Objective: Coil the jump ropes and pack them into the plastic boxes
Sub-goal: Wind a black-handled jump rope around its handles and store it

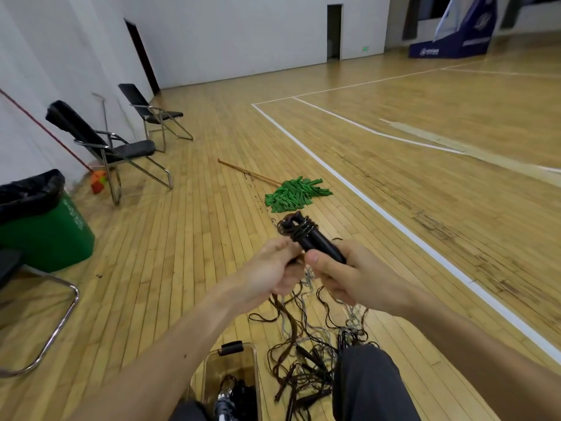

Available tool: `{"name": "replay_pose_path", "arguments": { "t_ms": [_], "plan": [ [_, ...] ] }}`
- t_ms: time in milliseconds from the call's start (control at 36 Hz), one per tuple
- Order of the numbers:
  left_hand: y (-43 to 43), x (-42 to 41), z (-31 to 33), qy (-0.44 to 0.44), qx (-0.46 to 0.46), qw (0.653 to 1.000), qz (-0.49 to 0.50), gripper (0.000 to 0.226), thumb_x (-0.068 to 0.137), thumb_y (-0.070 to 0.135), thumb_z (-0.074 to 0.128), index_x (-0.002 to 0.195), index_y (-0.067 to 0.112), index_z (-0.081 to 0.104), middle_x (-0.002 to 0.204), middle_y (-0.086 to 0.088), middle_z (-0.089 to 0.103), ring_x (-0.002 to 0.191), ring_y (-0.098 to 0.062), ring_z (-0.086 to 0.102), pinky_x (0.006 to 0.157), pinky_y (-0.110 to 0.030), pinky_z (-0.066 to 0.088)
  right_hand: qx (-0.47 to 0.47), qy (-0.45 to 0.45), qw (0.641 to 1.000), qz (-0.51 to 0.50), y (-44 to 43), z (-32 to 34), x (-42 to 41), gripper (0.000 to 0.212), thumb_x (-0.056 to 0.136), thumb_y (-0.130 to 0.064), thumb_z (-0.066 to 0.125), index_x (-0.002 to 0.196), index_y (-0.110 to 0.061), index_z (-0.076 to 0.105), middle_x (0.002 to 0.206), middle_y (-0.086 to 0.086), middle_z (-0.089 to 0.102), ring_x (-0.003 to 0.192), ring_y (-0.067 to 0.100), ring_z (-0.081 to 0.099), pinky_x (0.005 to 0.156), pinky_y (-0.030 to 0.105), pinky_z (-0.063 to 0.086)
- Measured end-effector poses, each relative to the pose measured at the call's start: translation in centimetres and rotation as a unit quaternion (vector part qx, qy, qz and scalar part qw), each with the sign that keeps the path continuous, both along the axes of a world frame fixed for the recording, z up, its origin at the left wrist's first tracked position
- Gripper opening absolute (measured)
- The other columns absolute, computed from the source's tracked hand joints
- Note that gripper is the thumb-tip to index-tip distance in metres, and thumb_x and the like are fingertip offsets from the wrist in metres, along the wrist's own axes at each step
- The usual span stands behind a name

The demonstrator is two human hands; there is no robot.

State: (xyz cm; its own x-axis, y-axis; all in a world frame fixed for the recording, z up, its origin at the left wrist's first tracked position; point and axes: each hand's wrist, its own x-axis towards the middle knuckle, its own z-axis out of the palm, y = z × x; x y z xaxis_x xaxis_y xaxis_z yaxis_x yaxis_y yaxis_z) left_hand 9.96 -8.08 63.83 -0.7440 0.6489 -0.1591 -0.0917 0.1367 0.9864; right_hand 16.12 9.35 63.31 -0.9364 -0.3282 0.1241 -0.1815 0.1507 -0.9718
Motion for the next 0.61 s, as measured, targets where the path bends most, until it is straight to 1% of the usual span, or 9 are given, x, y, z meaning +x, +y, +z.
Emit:
{"name": "replay_pose_path", "arguments": {
  "t_ms": [83,167,250,306,333,361,472,528,611],
  "plan": [
    [0.2,0.3,-0.9,0.017,-0.042,0.999,0.008,0.038,0.103,0.045,0.038,0.102,0.010,0.053,0.058,0.005,0.028,0.051,-0.013,0.018,0.050,-0.032,0.012,0.031,0.023,0.997,-0.065,0.6,-0.2,-0.9,0.035,0.096,-0.040,0.053,0.081,-0.009,0.052,0.056,0.001,0.041,0.049,0.023,0.037,0.044,0.029,0.035],
    [0.3,0.4,-1.4,0.080,-0.098,0.992,0.014,0.037,0.108,0.041,0.033,0.096,0.012,0.054,0.057,0.008,0.030,0.047,-0.010,0.022,0.045,-0.025,0.017,0.086,0.031,0.989,-0.113,1.1,-1.2,-1.6,0.036,0.101,-0.040,0.054,0.078,-0.012,0.053,0.056,-0.002,0.043,0.047,0.018,0.040,0.043,0.028,0.034],
    [0.1,0.4,-1.7,0.186,-0.161,0.969,0.005,0.031,0.107,0.037,0.038,0.103,0.017,0.060,0.064,0.011,0.050,0.049,-0.003,0.037,0.051,-0.020,0.031,0.134,0.025,0.980,-0.147,1.4,-2.3,-2.3,0.038,0.102,-0.043,0.053,0.078,-0.014,0.054,0.055,-0.006,0.047,0.046,0.011,0.042,0.046,0.027,0.035],
    [-0.1,0.5,-1.9,0.235,-0.212,0.949,-0.009,0.029,0.104,0.042,0.047,0.120,0.022,0.061,0.096,0.014,0.067,0.075,0.008,0.055,0.071,-0.019,0.042,0.168,0.022,0.972,-0.161,1.6,-2.9,-2.6,0.039,0.100,-0.047,0.053,0.081,-0.013,0.057,0.056,-0.006,0.050,0.046,0.009,0.044,0.047,0.027,0.036],
    [-0.3,0.6,-1.8,0.252,-0.241,0.937,-0.013,0.036,0.101,0.045,0.051,0.130,0.025,0.058,0.114,0.016,0.066,0.095,0.008,0.057,0.084,-0.020,0.043,0.184,0.022,0.969,-0.163,1.6,-3.1,-2.8,0.039,0.100,-0.048,0.054,0.082,-0.014,0.059,0.057,-0.006,0.051,0.046,0.008,0.044,0.047,0.027,0.036],
    [-0.6,0.6,-1.8,0.266,-0.263,0.927,-0.017,0.041,0.099,0.048,0.053,0.135,0.028,0.055,0.122,0.018,0.063,0.104,0.006,0.056,0.089,-0.020,0.042,0.198,0.022,0.967,-0.160,1.6,-3.4,-3.0,0.036,0.099,-0.048,0.054,0.082,-0.017,0.061,0.058,-0.006,0.051,0.046,0.008,0.043,0.048,0.027,0.036],
    [-1.4,0.4,-1.6,0.330,-0.330,0.884,-0.034,0.037,0.098,0.050,0.054,0.133,0.037,0.055,0.099,0.015,0.067,0.081,-0.002,0.059,0.072,-0.019,0.046,0.249,0.009,0.957,-0.151,1.8,-4.6,-3.4,0.035,0.099,-0.051,0.054,0.085,-0.020,0.062,0.060,-0.007,0.049,0.048,0.008,0.041,0.050,0.029,0.035],
    [-1.7,0.3,-1.6,0.360,-0.354,0.862,-0.036,0.029,0.101,0.044,0.052,0.127,0.034,0.059,0.079,0.013,0.061,0.069,-0.002,0.054,0.060,-0.021,0.040,0.285,0.000,0.948,-0.143,1.8,-5.0,-3.6,0.037,0.098,-0.054,0.053,0.088,-0.020,0.060,0.063,-0.007,0.051,0.050,0.007,0.043,0.051,0.028,0.036],
    [-1.9,0.5,-1.6,0.391,-0.391,0.831,-0.047,0.028,0.104,0.038,0.048,0.127,0.026,0.060,0.073,0.013,0.052,0.075,-0.011,0.057,0.067,-0.027,0.047,0.346,-0.028,0.932,-0.109,1.6,-5.1,-3.7,0.035,0.099,-0.057,0.050,0.089,-0.023,0.055,0.069,-0.005,0.054,0.054,0.009,0.047,0.054,0.029,0.039]
  ]
}}
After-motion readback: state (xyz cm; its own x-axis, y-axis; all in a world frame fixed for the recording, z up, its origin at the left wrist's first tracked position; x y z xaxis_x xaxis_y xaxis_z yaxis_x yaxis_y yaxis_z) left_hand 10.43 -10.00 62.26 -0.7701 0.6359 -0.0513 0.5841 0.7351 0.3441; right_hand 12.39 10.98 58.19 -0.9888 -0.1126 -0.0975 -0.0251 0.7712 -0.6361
